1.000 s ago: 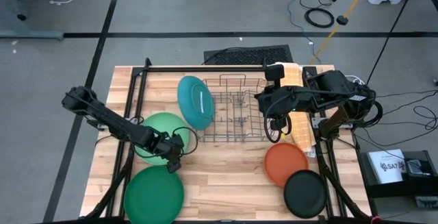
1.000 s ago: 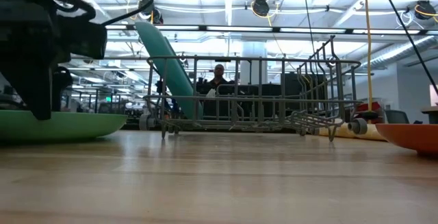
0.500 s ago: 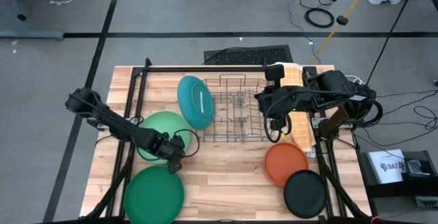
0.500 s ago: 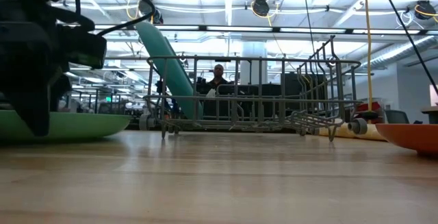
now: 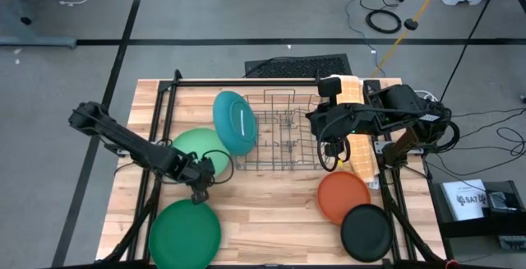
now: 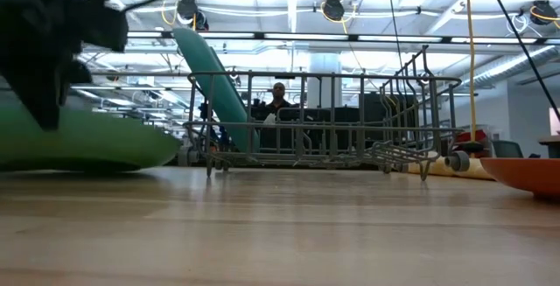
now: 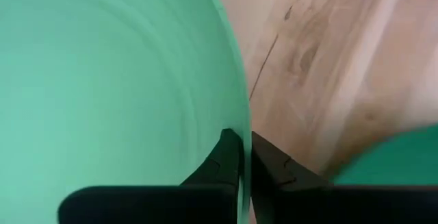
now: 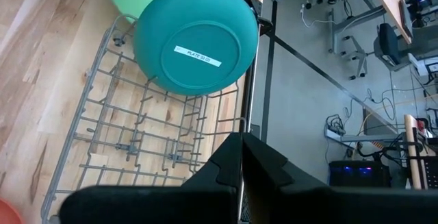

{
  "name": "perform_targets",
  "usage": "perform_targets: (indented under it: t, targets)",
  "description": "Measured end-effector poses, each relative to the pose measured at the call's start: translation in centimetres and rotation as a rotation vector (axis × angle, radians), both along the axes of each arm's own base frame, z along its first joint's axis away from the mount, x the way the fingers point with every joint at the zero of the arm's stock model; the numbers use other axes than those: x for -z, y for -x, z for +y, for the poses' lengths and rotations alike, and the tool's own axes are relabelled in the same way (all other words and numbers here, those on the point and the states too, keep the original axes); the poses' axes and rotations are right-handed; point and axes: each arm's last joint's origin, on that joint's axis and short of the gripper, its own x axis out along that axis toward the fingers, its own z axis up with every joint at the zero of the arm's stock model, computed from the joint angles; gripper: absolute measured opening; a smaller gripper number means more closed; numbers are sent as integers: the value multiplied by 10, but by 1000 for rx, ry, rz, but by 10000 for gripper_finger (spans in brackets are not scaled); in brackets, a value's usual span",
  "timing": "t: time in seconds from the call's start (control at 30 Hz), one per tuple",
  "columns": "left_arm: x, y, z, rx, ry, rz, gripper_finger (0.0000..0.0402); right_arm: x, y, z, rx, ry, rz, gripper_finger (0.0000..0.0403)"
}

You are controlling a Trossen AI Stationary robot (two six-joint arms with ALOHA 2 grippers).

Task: Sort dishes
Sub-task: Put the light green plate into the dishwasher rack

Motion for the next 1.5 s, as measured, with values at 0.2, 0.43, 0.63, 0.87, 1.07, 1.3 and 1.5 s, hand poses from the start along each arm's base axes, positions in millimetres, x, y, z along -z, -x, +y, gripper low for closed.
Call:
perform_targets:
  t: [0.2, 0.43, 0.63, 0.87, 1.07, 1.3, 1.5]
  targets:
    - [-49, 13, 5, 53, 29, -57, 10, 0, 0, 0, 0, 0, 0, 4]
    - [-108, 38, 17, 81, 66, -161, 10, 0, 0, 0, -3, 3, 2, 4]
    - [-155, 62, 30, 13, 67, -286, 10, 0, 0, 0, -9, 10, 6, 4]
    - [-200, 87, 48, -104, -11, -479, 10, 0, 0, 0, -10, 9, 5, 4]
    - [-226, 96, 58, -200, -145, -654, 10, 0, 0, 0, -10, 9, 2, 4]
    - [-255, 80, 55, -162, -352, -953, 10, -1, -1, 0, -15, 19, -7, 4]
    - [-271, 43, 39, -92, -484, -1177, 10, -4, -2, -2, 50, 102, -41, 4]
